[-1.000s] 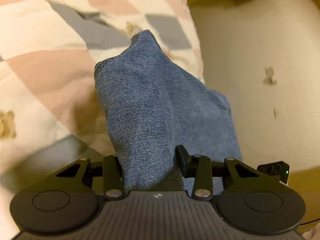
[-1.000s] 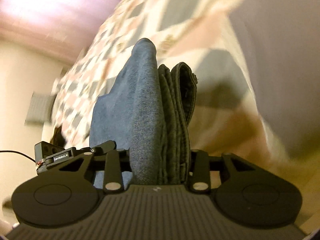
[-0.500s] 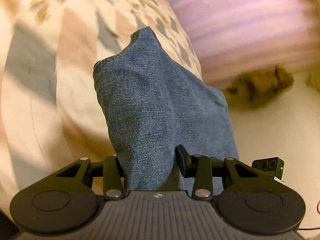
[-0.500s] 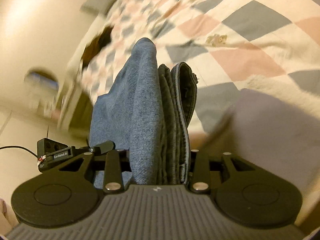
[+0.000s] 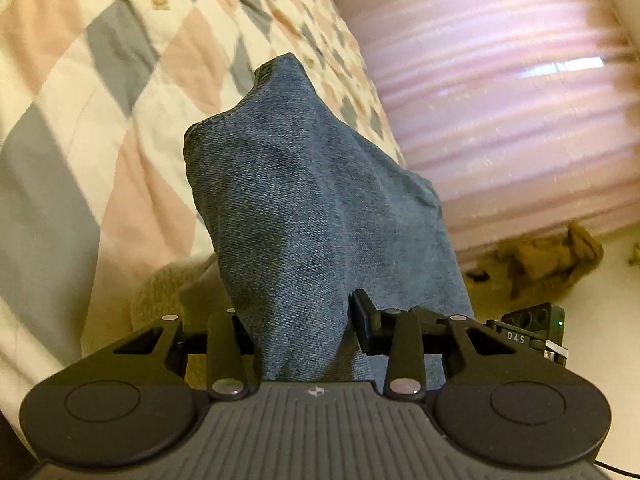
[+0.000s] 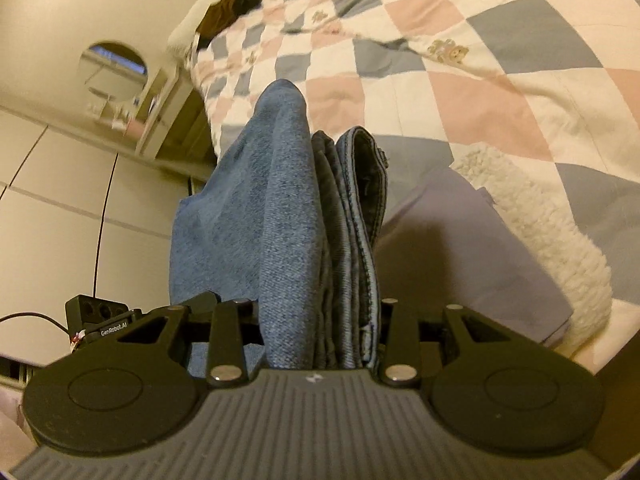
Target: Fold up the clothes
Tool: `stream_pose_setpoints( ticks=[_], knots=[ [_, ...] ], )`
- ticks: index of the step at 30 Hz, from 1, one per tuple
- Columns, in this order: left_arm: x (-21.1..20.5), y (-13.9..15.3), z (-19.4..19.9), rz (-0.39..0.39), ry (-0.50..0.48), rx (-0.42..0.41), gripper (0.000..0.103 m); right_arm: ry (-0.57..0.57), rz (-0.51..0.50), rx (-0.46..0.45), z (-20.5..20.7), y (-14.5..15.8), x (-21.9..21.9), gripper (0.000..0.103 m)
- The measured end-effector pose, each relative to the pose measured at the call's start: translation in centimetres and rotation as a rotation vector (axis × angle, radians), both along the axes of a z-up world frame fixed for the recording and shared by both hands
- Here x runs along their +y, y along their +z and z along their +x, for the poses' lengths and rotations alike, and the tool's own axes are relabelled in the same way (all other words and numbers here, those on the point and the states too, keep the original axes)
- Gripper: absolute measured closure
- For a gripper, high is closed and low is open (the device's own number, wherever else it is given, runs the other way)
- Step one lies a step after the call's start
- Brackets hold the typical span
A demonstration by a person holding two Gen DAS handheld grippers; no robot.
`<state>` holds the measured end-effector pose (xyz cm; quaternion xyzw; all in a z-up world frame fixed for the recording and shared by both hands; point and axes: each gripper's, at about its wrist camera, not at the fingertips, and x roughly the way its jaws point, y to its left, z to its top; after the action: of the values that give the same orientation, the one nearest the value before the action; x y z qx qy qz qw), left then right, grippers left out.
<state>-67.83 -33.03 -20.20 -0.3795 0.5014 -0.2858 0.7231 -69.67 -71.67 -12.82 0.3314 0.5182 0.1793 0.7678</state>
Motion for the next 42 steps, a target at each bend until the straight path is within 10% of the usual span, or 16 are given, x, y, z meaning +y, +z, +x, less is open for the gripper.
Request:
stream_pose_setpoints(
  ticks=[10, 19, 26, 30, 38, 42],
  knots=[
    [-6.0, -3.7, -6.6, 0.012, 0.275, 0.023, 0.066, 0.246, 0.012, 0.027, 3.3, -4.4, -5.7, 0.069],
    [-8.0, -5.0, -6.5, 0.087, 0.307, -0.003, 0.066, 0.239, 0.112, 0.034, 3.7, -8.9, -8.0, 0.068],
    [-7.8, -5.4, -5.0, 0.134, 0.179, -0.001, 0.059, 0.169, 0.083, 0.005, 2.3, -10.3, -8.9, 0.055],
    [-6.6, -2.8, -6.6, 0.232, 0.172, -0.052, 0.058, 0.093, -0.164, -0.077, 0.9, -7.4, -9.6, 0.017],
    [-7.4, 4.4, -10.5, 0.345, 0.191, -0.233, 0.059, 0.039, -0.616, -0.492, -6.9, 0.9, -4.3, 0.077],
    [-10.2, 3.9, -10.2, 0.408, 0.129, -0.320, 0.060, 0.185, -0.714, -0.600, -9.6, -0.8, -1.0, 0.091]
  ],
)
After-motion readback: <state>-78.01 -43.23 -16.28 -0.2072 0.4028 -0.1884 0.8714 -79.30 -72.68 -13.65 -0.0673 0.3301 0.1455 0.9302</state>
